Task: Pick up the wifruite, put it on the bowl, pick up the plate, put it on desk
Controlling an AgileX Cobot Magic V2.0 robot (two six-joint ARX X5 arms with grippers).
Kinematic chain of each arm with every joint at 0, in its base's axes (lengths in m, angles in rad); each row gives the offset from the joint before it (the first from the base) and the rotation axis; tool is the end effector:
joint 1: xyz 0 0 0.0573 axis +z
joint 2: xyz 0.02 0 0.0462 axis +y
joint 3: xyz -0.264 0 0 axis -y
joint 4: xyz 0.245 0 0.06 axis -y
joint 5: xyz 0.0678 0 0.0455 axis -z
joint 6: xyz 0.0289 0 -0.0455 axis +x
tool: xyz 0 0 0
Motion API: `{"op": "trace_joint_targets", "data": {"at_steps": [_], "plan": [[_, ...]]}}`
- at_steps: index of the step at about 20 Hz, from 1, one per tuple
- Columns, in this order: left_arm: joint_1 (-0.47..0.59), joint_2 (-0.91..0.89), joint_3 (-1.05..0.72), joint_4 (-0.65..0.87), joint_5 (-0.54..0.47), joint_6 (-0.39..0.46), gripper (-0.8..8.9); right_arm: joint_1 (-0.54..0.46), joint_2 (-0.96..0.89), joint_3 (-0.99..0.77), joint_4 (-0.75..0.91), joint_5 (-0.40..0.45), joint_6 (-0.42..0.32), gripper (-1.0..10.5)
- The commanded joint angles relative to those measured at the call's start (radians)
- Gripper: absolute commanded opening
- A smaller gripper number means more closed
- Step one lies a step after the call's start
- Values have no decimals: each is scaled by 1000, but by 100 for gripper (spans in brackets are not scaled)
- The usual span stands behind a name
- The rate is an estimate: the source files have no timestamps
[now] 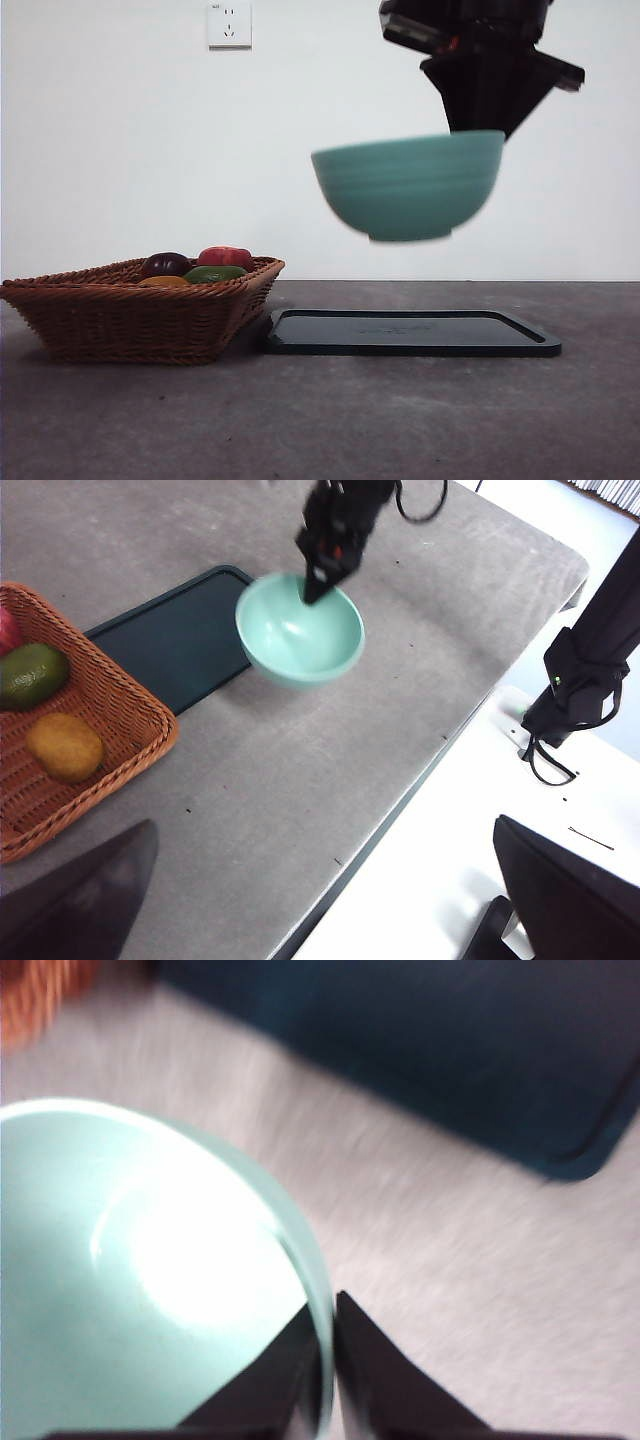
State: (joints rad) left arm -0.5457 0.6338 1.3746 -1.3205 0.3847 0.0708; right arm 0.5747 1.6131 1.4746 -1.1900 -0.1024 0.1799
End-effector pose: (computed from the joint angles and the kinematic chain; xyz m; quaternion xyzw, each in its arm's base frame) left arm 0.0172 -0.0231 0.4177 0.0533 0.2695 -0.4397 0.8551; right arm 0.2546 0.1684 0.2991 -0.0769 0.6204 0.2066 0.7526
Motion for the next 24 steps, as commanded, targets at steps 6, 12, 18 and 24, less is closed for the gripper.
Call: {"op": "trace_joint_targets", "data": {"at_steps": [6, 12, 18, 24], "plan": [[-6, 3, 21, 15, 2, 23, 562, 128, -33, -308, 266, -44, 106, 10], [-6, 3, 21, 26, 2, 22, 562, 129, -32, -425, 360, -54, 135, 10], [-6, 3, 21, 27, 2, 18, 562, 128, -31, -454, 436, -55, 153, 10], [-6, 3, 21, 27, 2, 18, 562, 132, -31, -455, 412, -61, 160, 13]]}}
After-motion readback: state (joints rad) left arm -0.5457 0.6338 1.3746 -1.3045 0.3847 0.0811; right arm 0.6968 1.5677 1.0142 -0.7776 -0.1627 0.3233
